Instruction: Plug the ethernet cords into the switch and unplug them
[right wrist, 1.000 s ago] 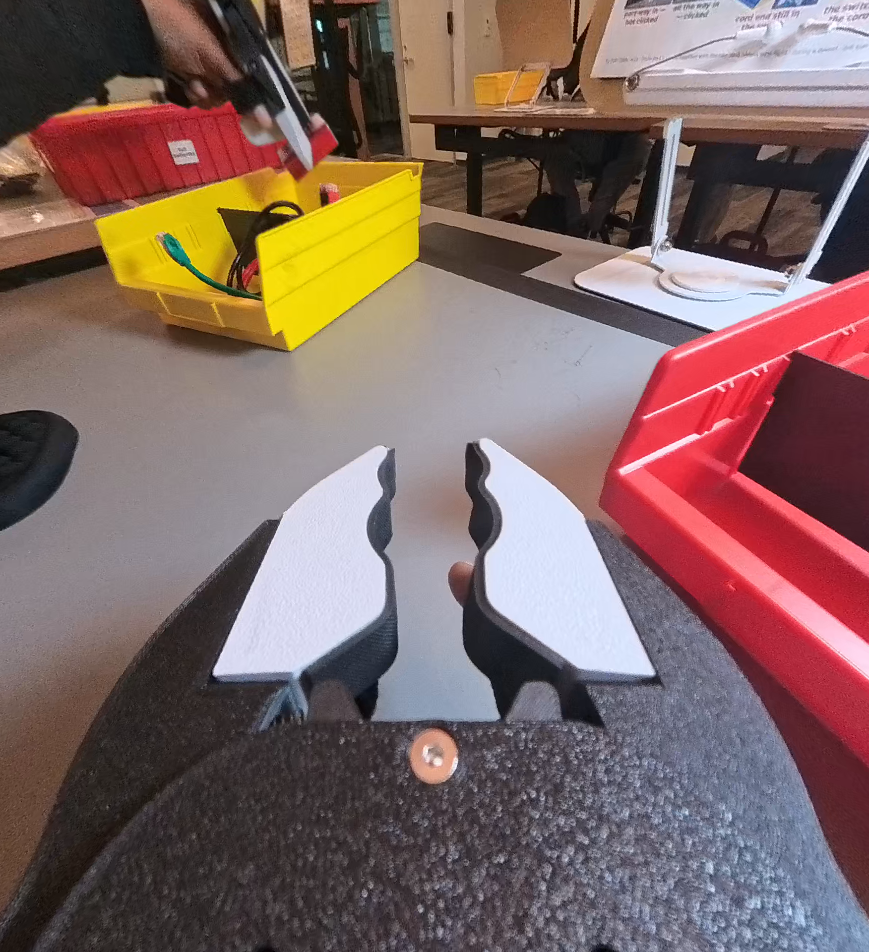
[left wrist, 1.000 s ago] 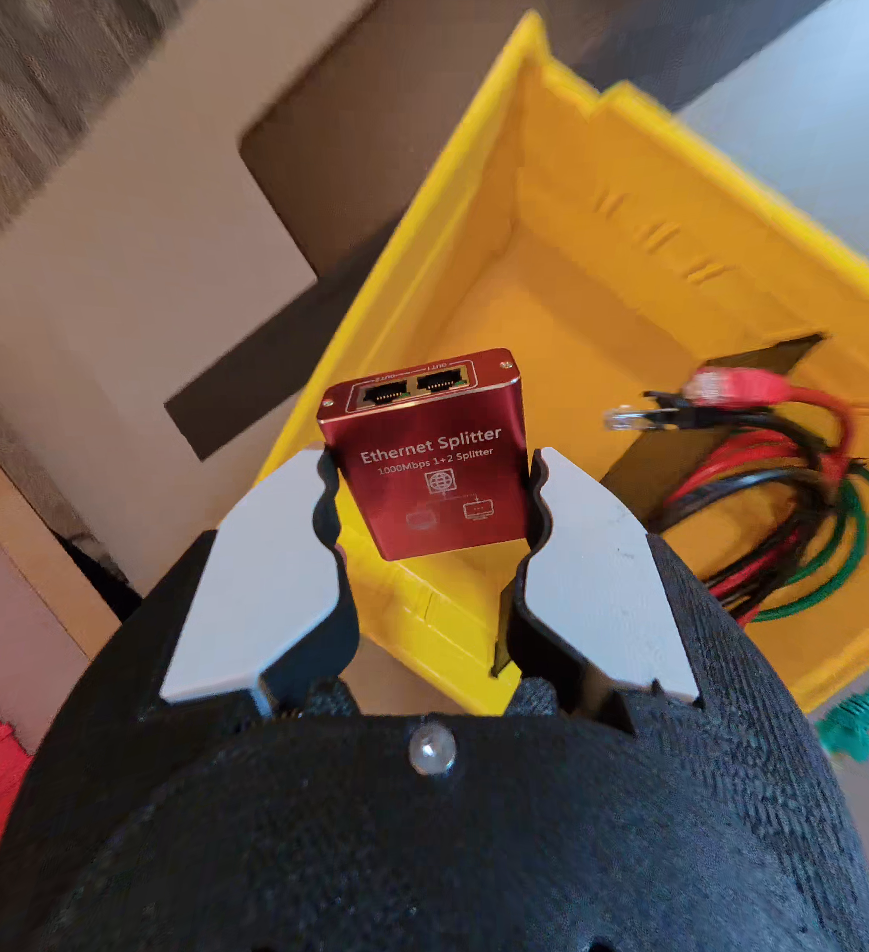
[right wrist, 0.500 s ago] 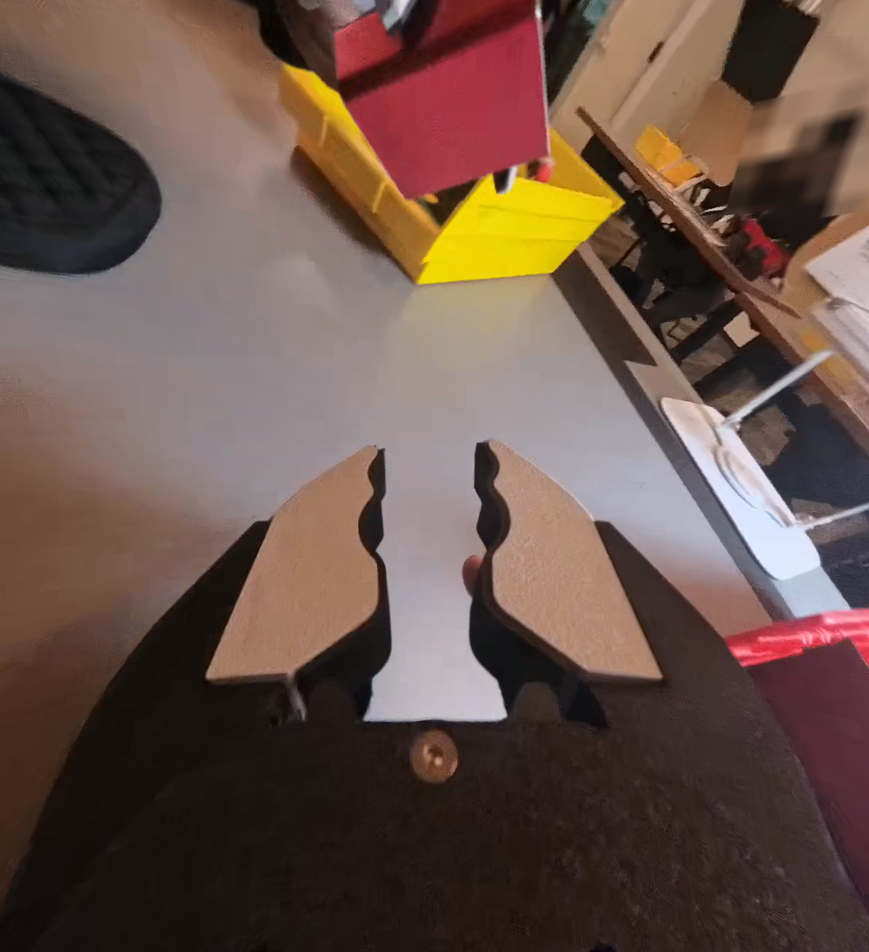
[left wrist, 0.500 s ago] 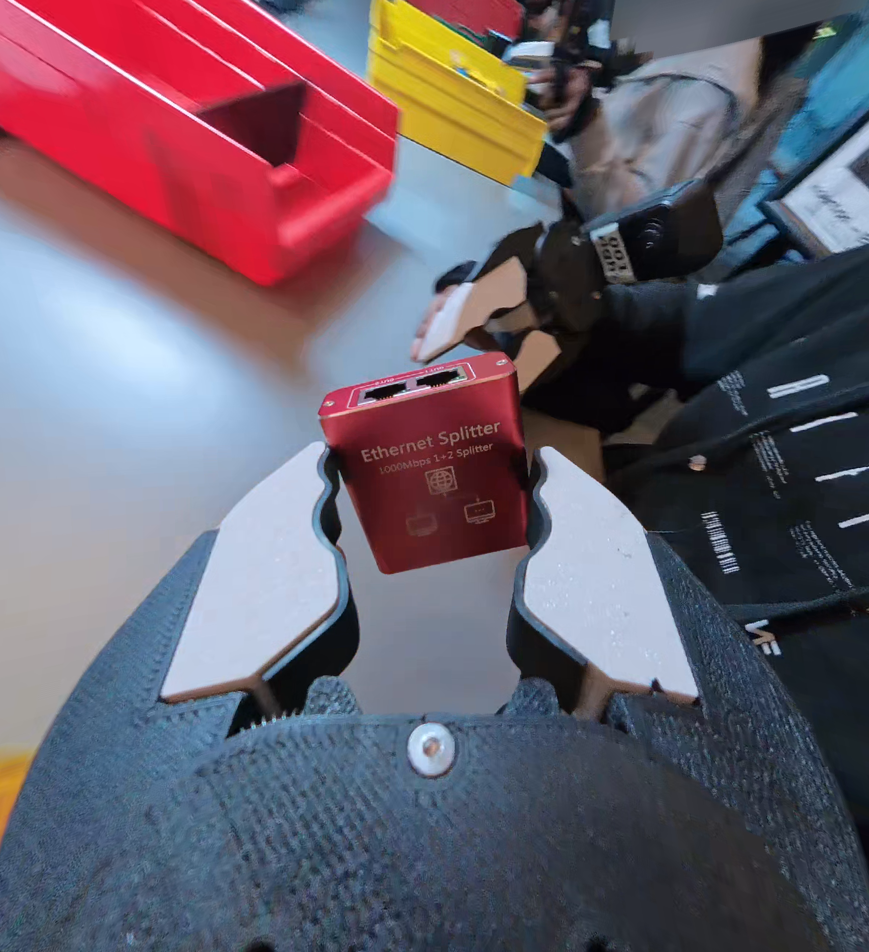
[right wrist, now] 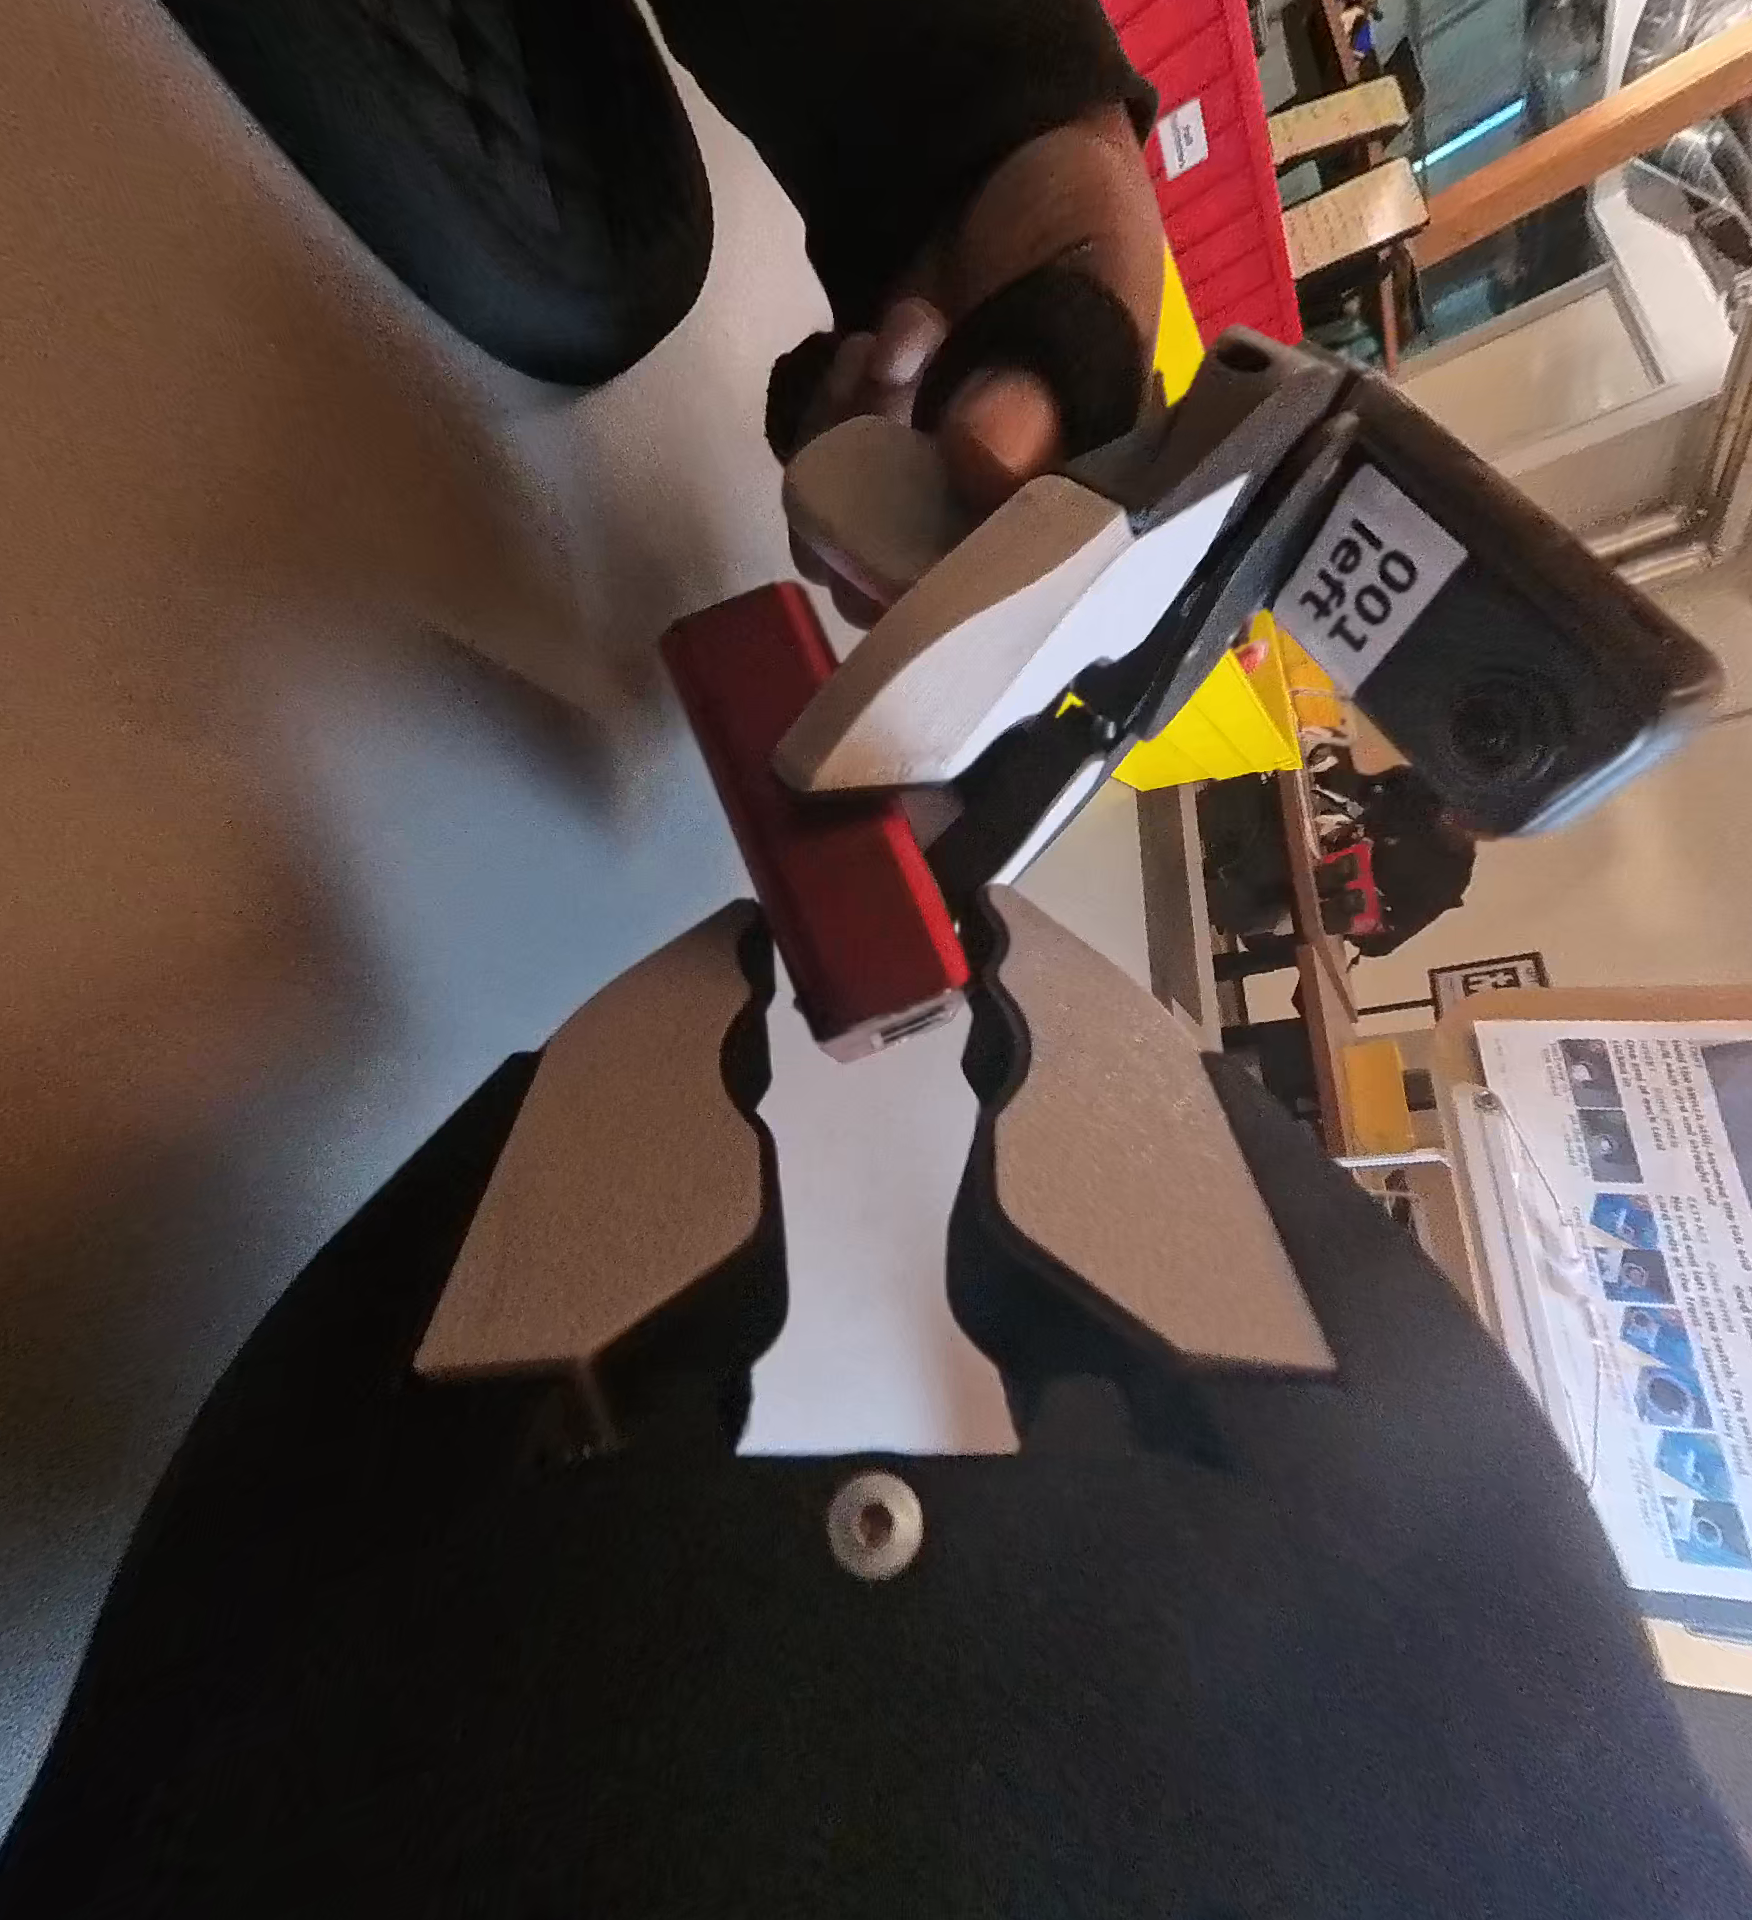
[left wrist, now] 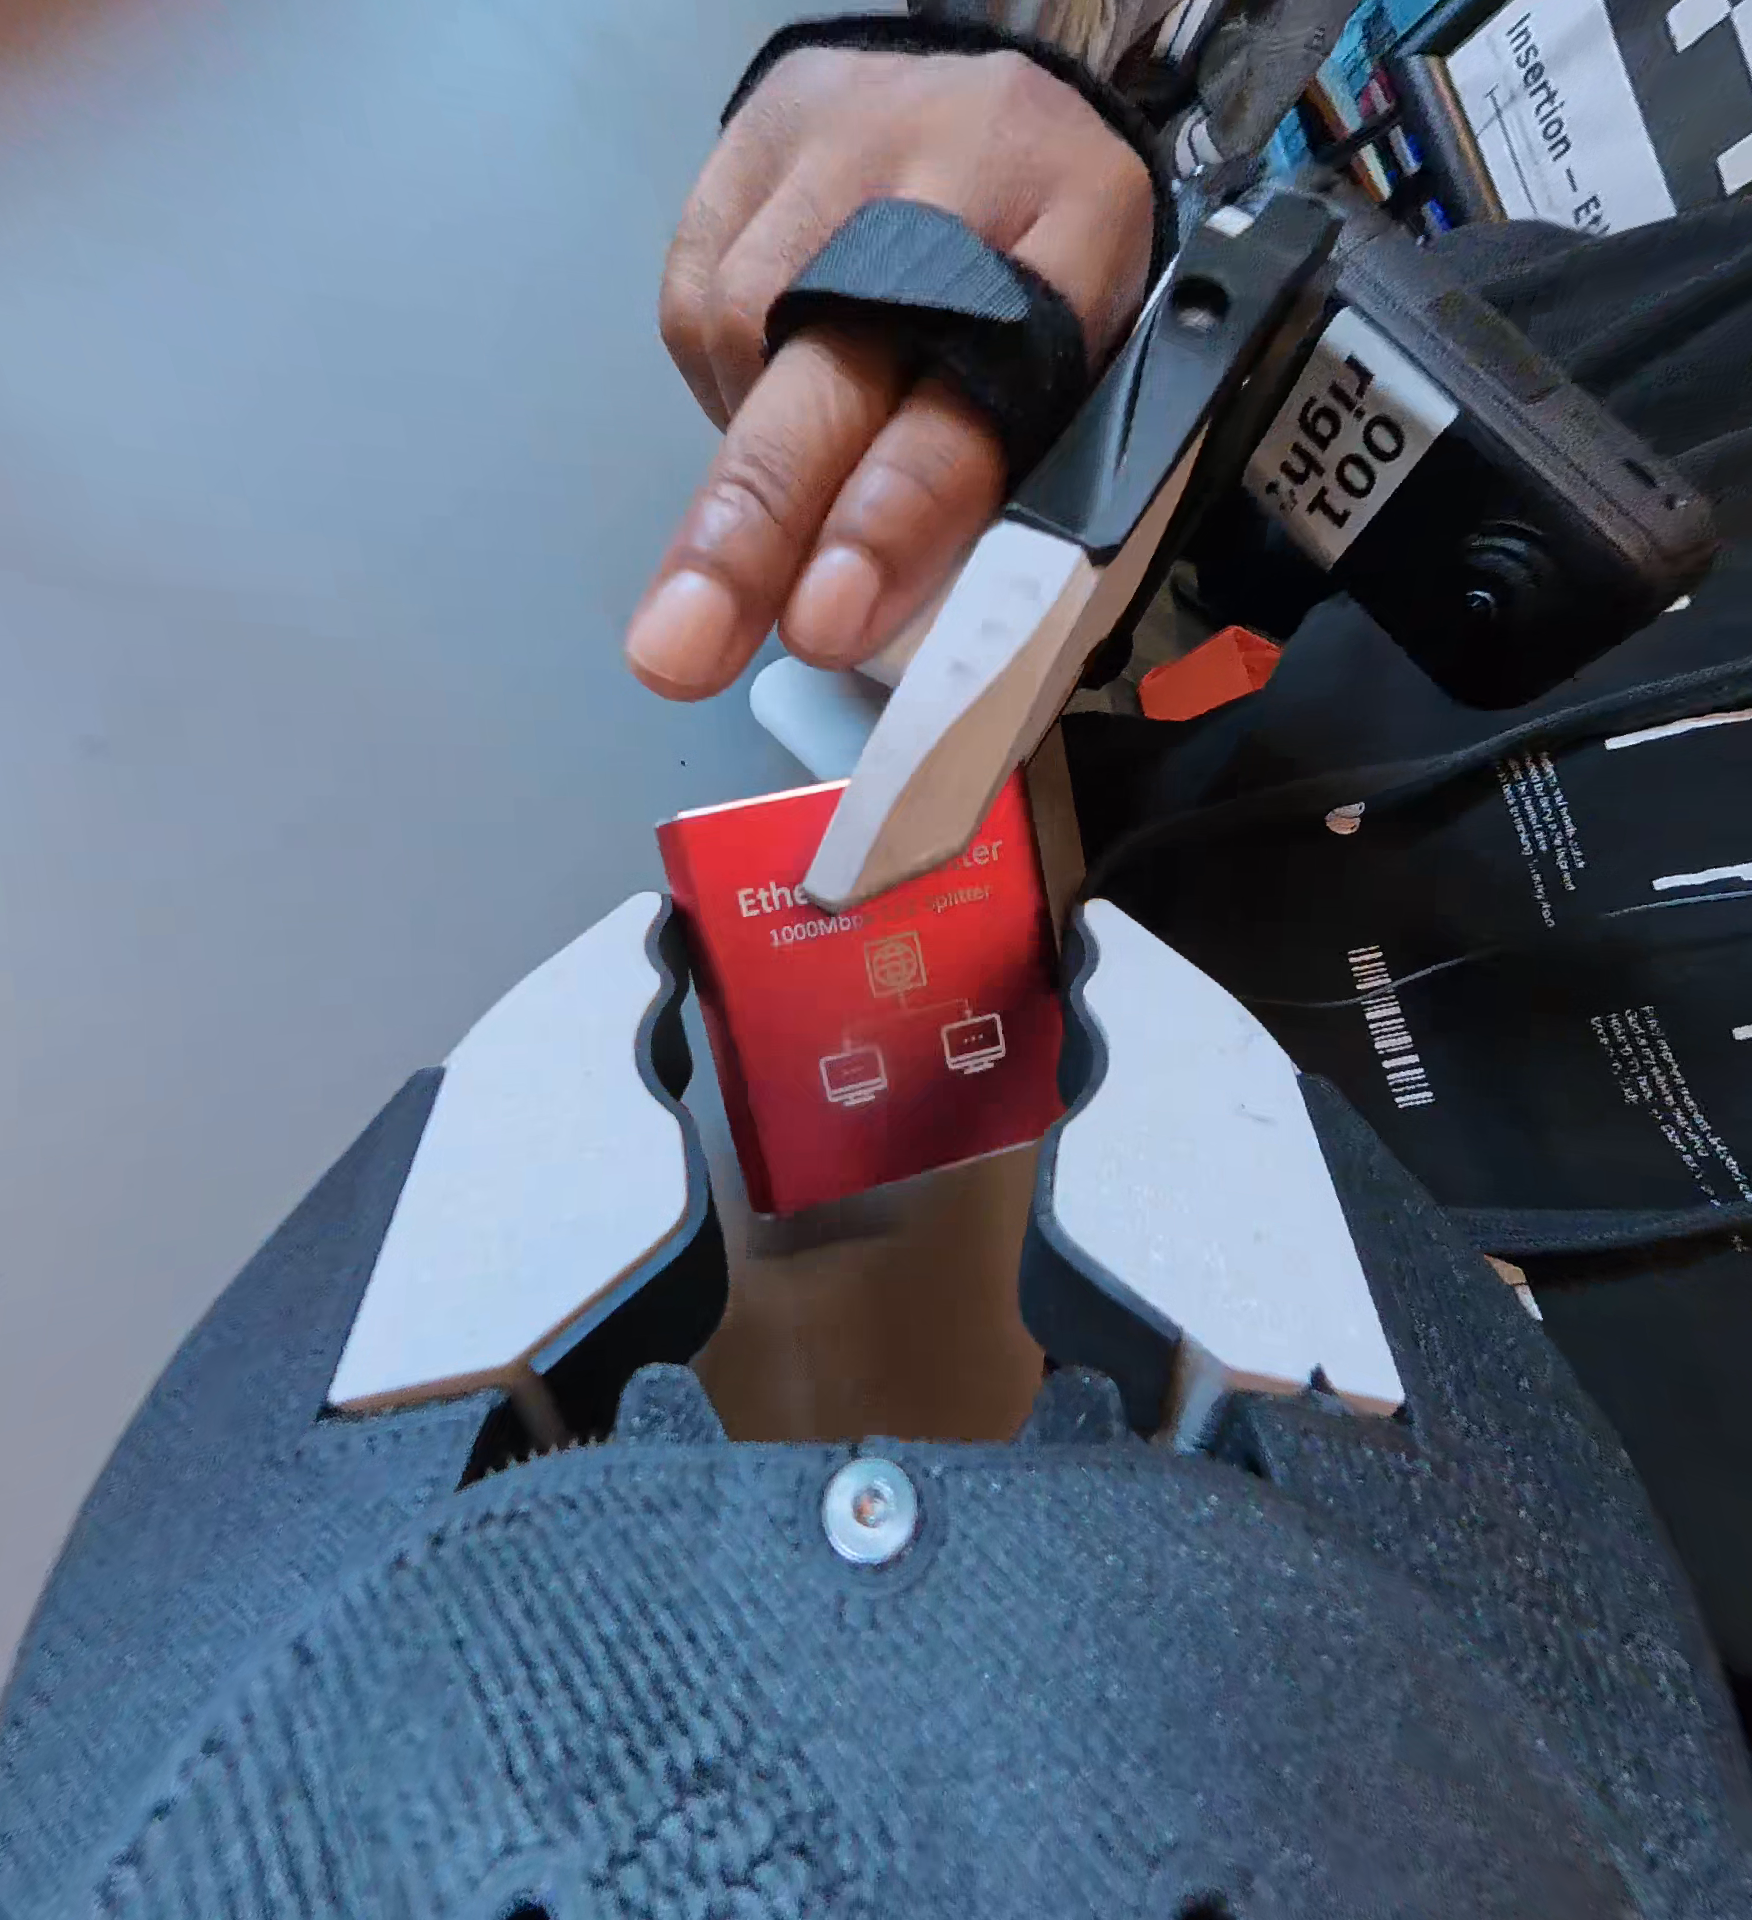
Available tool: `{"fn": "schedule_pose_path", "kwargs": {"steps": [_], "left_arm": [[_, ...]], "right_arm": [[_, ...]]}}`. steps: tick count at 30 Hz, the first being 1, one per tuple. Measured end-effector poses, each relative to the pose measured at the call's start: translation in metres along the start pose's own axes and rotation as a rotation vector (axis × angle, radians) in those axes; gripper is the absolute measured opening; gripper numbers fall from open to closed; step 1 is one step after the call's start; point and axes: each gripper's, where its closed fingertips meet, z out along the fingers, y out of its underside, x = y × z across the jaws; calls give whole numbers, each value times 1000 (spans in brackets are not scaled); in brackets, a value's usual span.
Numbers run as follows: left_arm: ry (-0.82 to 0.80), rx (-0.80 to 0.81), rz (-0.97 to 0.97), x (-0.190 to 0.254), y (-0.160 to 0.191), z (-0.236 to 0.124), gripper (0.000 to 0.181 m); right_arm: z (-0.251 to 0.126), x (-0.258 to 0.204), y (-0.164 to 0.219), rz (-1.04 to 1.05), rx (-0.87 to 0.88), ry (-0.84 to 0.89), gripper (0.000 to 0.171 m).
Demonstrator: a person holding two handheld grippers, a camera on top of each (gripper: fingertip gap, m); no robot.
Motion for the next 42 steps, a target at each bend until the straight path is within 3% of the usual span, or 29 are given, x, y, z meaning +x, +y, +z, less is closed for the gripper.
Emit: {"fn": "schedule_pose_path", "kwargs": {"steps": [1,4,10,14,19,22,25,28,30,33,42], "left_arm": [[2,37,-4,0,-4,-3,70],[33,182,-14,5,-21,-16,67],[-43,487,199,22,-52,-70,67],[-258,464,363,17,-53,-72,62],[-469,337,485,1,-52,-45,40],[-427,262,513,0,-42,-30,25],[-449,224,500,-10,-35,-28,44],[-385,248,494,-7,-33,-22,48],[-364,275,503,-4,-37,-15,47],[-347,353,549,7,-50,-16,30],[-464,280,634,10,-46,-35,27]], "right_arm": [[-1,3,1,11,6,16,36],[-6,15,-2,165,74,35,30],[-24,42,3,707,304,-8,28],[-37,61,3,956,473,-48,27],[-37,59,-4,1023,527,-104,26],[-35,55,-6,1010,521,-125,26],[-36,56,-7,973,509,-108,26],[-40,61,-15,963,550,-96,26],[-44,67,-23,965,603,-88,26],[-48,72,-25,963,625,-58,26],[-35,52,-3,864,410,-86,29]]}}
